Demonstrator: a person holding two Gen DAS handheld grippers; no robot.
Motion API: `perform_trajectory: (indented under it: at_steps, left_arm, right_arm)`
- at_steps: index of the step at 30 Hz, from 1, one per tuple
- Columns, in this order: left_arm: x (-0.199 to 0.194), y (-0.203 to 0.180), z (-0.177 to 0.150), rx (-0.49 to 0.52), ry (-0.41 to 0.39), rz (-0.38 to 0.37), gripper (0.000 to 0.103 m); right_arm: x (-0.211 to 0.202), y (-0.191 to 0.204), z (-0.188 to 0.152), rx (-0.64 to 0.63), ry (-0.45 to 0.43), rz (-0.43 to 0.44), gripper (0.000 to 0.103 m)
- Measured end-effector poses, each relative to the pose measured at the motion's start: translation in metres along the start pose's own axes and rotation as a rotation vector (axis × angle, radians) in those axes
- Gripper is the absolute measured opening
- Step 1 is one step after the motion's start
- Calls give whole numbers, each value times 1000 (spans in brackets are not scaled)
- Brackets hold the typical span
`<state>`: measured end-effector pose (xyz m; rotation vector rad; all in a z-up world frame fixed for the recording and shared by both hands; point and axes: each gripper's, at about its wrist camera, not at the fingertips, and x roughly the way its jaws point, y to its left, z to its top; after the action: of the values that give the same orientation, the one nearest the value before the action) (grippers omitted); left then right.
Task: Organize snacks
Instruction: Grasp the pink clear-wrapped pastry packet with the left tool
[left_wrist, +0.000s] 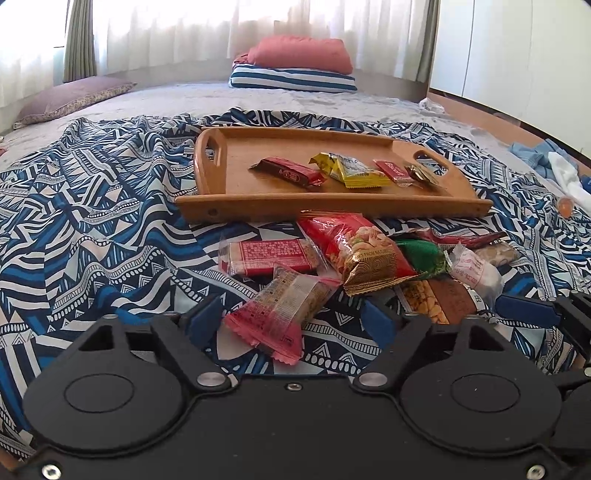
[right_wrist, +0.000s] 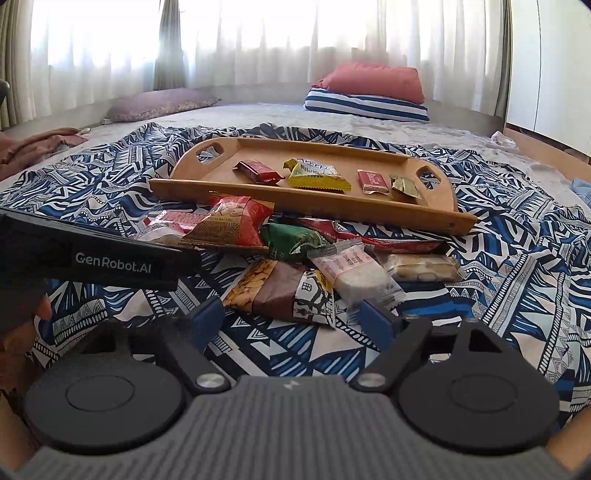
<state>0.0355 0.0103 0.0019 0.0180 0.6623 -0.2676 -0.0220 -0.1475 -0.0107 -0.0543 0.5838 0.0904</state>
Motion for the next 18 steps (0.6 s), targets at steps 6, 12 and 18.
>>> perform_trajectory:
  at_steps: [6, 12, 18]
  left_arm:
    - [-4, -1, -2, 31, -1, 31, 47]
    - [-11, 3, -2, 10, 5, 18, 39]
    - [-23, 5, -5, -48, 9, 21, 38]
  right_arm:
    - [3, -1, -2, 21, 4, 18, 94]
    - [4, 1, -4, 18, -4, 14, 95]
    - [4, 2, -7, 26, -13, 3, 95]
